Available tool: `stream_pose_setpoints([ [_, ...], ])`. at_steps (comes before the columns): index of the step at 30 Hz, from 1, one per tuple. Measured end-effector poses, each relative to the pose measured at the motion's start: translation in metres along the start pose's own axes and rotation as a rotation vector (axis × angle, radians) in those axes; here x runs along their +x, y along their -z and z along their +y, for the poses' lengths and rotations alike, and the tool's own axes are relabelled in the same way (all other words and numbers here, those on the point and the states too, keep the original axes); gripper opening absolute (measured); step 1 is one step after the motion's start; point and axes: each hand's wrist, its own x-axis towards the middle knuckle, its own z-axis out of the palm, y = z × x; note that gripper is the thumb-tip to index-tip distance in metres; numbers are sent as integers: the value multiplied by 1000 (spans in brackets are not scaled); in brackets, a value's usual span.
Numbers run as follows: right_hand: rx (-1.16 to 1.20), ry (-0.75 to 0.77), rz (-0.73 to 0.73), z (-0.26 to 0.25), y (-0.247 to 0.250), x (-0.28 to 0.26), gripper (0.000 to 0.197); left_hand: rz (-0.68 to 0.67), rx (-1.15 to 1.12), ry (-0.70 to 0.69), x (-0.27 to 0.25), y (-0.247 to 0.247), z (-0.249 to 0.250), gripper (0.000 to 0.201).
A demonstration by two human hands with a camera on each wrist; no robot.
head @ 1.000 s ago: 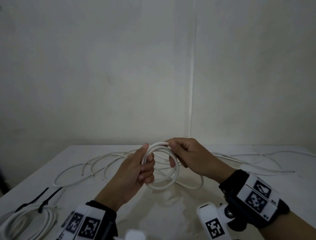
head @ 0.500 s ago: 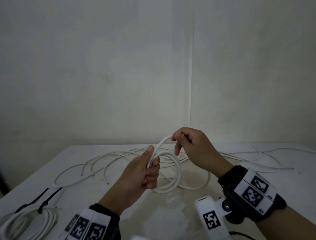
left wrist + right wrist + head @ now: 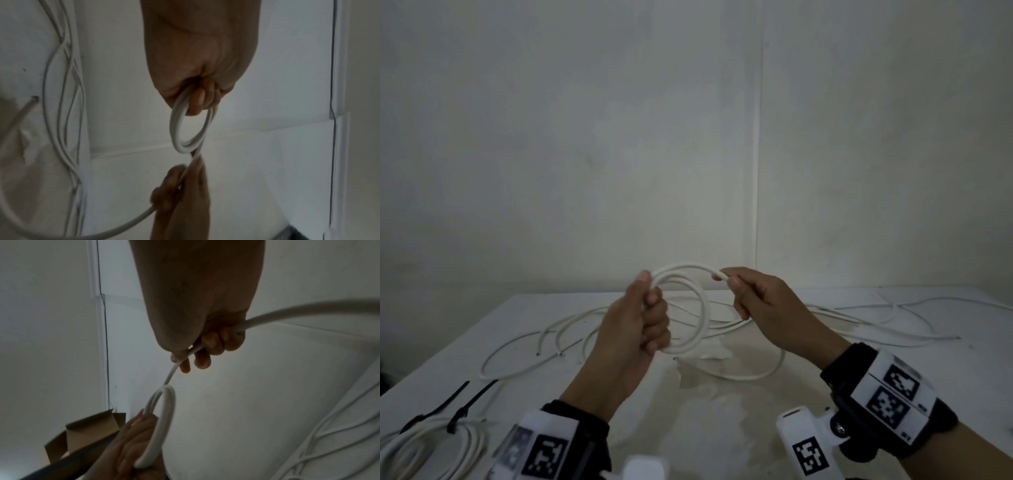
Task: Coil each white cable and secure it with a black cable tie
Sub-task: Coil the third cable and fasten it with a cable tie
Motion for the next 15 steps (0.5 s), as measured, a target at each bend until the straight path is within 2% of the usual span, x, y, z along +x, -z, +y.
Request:
stream_pose_setpoints([
  [3, -84, 2, -22, 16, -3, -8, 25, 121, -121, -98, 11, 16, 13, 40],
  [7, -239, 30, -69, 46, -4, -17, 33, 252, -143, -193, 18, 41, 23, 39],
  [11, -661, 328, -36, 61, -19, -24, 36, 345, -52, -249, 18, 50, 18, 37],
  [15, -753, 543, -67, 49, -46, -27, 22, 401, 25, -293, 22, 45, 14, 36],
])
